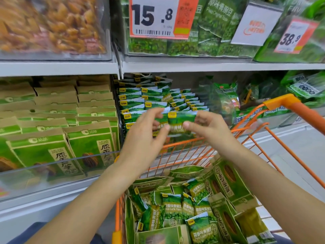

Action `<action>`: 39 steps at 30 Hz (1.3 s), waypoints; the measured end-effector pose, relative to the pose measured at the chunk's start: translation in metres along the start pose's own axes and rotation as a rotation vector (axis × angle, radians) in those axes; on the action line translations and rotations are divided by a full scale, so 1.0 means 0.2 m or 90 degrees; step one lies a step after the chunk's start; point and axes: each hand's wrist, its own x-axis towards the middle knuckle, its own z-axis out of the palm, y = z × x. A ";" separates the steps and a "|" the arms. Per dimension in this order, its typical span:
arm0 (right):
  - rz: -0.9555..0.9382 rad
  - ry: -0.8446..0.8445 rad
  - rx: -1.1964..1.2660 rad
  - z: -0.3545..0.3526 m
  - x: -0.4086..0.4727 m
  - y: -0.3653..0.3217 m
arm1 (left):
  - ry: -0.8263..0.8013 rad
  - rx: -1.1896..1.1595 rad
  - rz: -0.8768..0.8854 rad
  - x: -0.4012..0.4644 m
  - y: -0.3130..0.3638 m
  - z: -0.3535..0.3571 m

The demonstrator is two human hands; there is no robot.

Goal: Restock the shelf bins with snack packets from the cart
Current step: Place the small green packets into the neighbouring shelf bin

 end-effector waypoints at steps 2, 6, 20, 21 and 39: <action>0.034 0.015 0.082 0.02 0.10 0.01 | 0.115 -0.089 0.046 0.00 0.01 -0.02; 0.049 -0.041 0.068 0.10 0.24 0.06 | 0.179 -0.209 0.059 0.00 0.03 -0.03; 0.008 -0.118 -0.122 0.06 0.28 0.03 | 0.233 -0.272 0.022 0.04 0.00 -0.08; 0.007 -0.100 -0.109 0.04 0.28 0.02 | 0.233 -0.272 0.022 0.04 0.00 -0.09; 0.100 -0.176 -0.110 0.10 0.26 0.06 | 0.195 -0.211 0.029 0.04 -0.01 -0.07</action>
